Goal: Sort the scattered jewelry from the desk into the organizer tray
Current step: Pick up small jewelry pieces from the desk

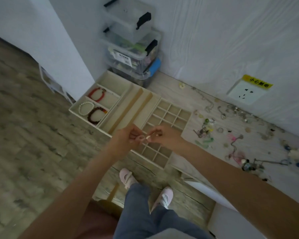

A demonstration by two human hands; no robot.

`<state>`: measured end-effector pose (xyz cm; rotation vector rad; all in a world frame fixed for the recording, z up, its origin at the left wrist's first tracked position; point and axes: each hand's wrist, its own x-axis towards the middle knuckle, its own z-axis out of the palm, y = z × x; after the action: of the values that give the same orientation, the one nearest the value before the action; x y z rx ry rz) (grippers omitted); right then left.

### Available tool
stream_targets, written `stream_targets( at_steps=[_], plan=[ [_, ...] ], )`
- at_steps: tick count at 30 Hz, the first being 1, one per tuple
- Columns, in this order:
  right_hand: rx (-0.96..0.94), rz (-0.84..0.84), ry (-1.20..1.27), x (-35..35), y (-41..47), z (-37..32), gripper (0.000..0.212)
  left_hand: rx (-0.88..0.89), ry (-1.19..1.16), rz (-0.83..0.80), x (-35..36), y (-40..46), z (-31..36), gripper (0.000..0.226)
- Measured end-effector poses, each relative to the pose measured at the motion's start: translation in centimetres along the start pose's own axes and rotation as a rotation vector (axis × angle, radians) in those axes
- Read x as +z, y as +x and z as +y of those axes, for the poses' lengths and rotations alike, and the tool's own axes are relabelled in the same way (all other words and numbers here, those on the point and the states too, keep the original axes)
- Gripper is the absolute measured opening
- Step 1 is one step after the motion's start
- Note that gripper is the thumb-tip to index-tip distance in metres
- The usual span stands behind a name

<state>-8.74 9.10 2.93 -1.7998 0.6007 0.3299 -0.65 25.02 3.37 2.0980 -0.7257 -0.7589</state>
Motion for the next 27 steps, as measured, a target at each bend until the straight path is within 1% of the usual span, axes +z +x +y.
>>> stream_targets(
  at_steps=[4, 6, 9, 13, 18, 23, 25, 27],
  plan=[
    [-0.132, -0.024, -0.252, 1.5, 0.3, -0.3, 0.019, 0.061, 0.197, 0.075, 0.0, -1.0, -1.2, 0.017],
    [-0.176, -0.01, -0.341, 1.9, 0.3, -0.3, 0.018, 0.09, 0.253, 0.081, 0.1, -1.3, -1.8, 0.016],
    [-0.196, 0.023, -0.372, 2.6, 0.2, -0.2, 0.016, 0.079, 0.332, 0.081, 0.3, -1.6, -2.5, 0.018],
    [-0.195, 0.031, -0.407, 3.2, 0.5, -0.1, 0.016, 0.029, 0.369, 0.087, 0.6, -1.4, -2.3, 0.022],
    [-0.192, 0.059, -0.467, 3.6, 0.7, 0.2, 0.019, -0.044, 0.487, 0.05, 0.5, -1.1, -1.3, 0.033],
    [-0.173, 0.081, -0.532, 3.8, 0.5, 0.0, 0.017, -0.042, 0.527, 0.021, 0.7, -0.8, -0.8, 0.042],
    [-0.18, 0.087, -0.561, 3.9, 0.4, -0.1, 0.017, -0.026, 0.55, 0.013, 0.6, -1.1, -0.9, 0.041],
    [-0.189, 0.082, -0.609, 4.1, 0.3, -0.3, 0.018, -0.001, 0.583, 0.008, 0.6, -1.6, -1.0, 0.034]
  ],
)
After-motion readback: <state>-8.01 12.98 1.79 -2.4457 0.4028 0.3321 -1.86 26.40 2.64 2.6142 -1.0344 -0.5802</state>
